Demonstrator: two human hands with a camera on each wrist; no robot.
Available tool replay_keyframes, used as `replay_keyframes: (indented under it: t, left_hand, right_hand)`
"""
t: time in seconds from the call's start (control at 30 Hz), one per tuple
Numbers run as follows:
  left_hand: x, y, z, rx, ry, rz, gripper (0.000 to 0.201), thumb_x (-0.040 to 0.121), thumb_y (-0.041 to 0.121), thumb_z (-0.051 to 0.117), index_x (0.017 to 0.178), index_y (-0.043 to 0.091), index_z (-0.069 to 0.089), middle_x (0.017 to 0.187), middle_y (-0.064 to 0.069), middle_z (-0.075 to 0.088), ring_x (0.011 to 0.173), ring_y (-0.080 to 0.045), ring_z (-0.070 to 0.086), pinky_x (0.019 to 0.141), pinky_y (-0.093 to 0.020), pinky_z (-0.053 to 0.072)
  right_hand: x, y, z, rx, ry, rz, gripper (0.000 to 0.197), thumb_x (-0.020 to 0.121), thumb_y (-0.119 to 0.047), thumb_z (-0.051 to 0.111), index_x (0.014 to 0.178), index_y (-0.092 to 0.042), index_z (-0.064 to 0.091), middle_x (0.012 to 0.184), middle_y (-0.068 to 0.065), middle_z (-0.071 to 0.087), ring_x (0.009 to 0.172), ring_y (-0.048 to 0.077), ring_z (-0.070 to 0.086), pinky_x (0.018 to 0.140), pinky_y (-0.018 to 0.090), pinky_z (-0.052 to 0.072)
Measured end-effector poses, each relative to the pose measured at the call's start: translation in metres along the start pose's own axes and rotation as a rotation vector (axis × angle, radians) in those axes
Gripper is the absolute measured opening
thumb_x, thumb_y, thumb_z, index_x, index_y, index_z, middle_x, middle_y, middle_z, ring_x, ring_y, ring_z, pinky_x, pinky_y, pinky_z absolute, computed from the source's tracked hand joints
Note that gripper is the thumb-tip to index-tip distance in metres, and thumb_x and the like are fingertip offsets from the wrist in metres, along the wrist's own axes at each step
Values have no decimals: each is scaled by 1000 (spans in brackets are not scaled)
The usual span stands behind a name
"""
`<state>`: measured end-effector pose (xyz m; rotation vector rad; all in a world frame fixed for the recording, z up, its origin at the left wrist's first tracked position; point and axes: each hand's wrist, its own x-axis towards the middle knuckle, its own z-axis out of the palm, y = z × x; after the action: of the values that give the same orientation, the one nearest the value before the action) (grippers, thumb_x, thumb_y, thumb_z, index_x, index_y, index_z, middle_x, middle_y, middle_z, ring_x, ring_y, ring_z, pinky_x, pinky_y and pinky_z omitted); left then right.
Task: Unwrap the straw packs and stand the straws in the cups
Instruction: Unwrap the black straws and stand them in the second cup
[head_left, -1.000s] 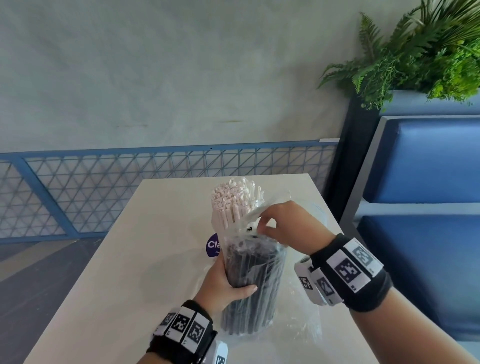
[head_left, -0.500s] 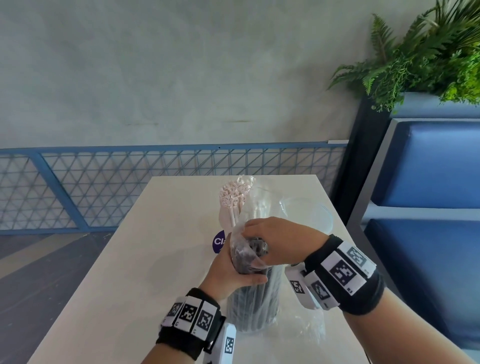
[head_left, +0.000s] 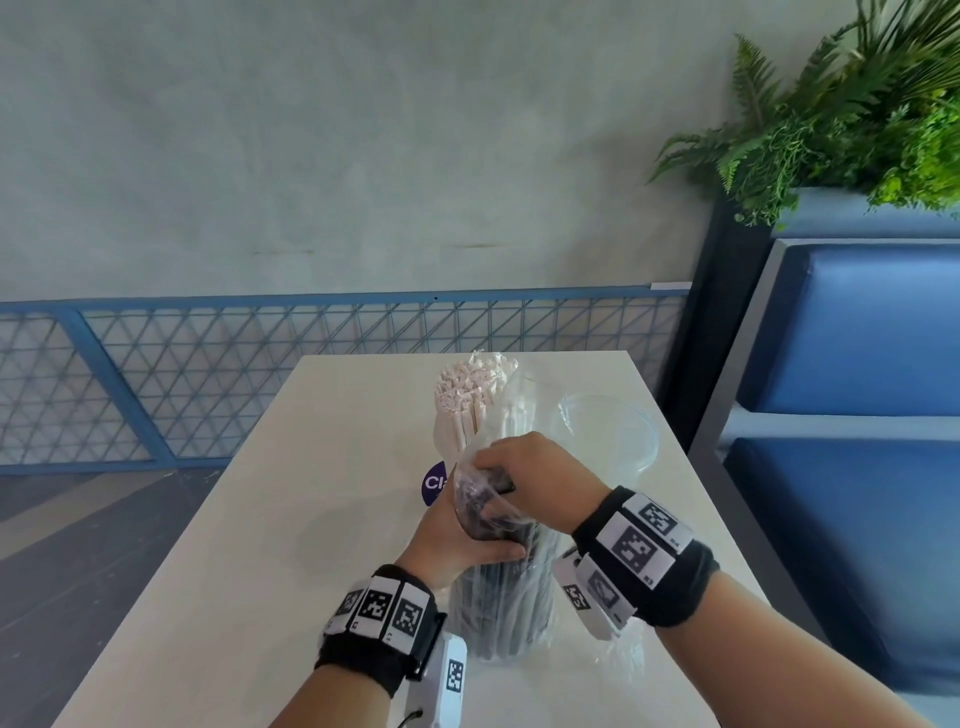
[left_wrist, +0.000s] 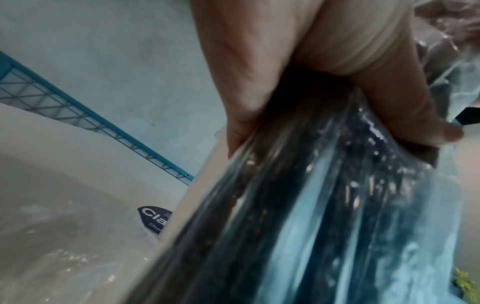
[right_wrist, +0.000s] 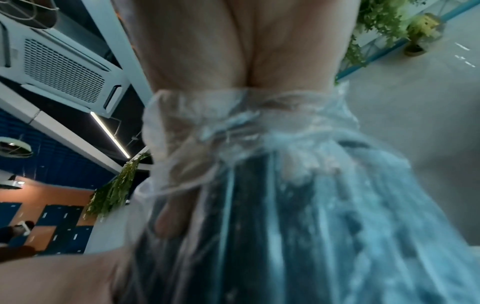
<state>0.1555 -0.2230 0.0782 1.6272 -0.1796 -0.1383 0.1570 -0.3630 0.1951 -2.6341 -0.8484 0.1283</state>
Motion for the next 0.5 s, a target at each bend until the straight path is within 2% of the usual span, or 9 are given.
replay_keyframes:
  t: [0.07, 0.13, 0.2, 0.27, 0.33, 0.43, 0.5]
  left_hand:
    - [1, -2, -1, -5, -8, -19, 88, 45, 9, 90, 123, 10, 50, 111, -8, 69, 107, -21, 65, 94, -38, 51]
    - [2, -1, 0, -19, -8, -36, 85, 48, 5, 88, 124, 7, 49, 111, -9, 68, 105, -18, 66, 90, -31, 52]
    - [2, 0, 3, -25, -12, -33, 86, 48, 8, 87, 124, 6, 48, 112, -7, 68, 105, -16, 66, 89, -26, 52]
    - [2, -1, 4, -3, 6, -31, 87, 43, 21, 89, 121, 15, 49, 112, -2, 68, 106, -14, 64, 93, -28, 50]
    - [2, -3, 4, 15, 28, -33, 89, 41, 28, 89, 119, 19, 48, 113, -1, 67, 109, -15, 63, 99, -35, 48]
    - [1, -6, 3, 47, 39, -35, 89, 44, 32, 89, 121, 13, 49, 115, -5, 67, 111, -18, 62, 103, -43, 45]
    - [1, -6, 2, 57, 43, -35, 89, 45, 33, 89, 121, 10, 50, 114, -5, 68, 110, -17, 63, 102, -44, 45]
  right_hand:
    - [-2, 1, -4, 67, 45, 44, 34, 81, -14, 65, 116, -16, 64, 113, 4, 67, 98, 19, 62, 84, 24, 48]
    - [-3, 2, -8, 70, 75, 76, 33, 84, -13, 64, 116, -16, 64, 115, 5, 67, 103, 19, 62, 89, 24, 48]
    - [-2, 5, -13, 77, 92, 87, 36, 81, -15, 67, 117, -16, 64, 115, 4, 67, 103, 17, 61, 82, 14, 42]
    - [0, 8, -22, 132, 129, 97, 39, 78, -19, 72, 116, -16, 64, 115, 3, 67, 102, 16, 61, 73, 6, 35]
    - [3, 10, -32, 163, 174, 97, 40, 76, -22, 75, 114, -16, 65, 114, 1, 67, 100, 15, 60, 68, 5, 34]
    - [7, 9, -43, 147, 228, 83, 37, 75, -24, 75, 110, -16, 67, 112, 0, 67, 99, 12, 59, 69, 8, 31]
    - [9, 9, -48, 164, 267, 69, 34, 74, -25, 76, 107, -17, 69, 110, -2, 68, 97, 10, 59, 71, 10, 33]
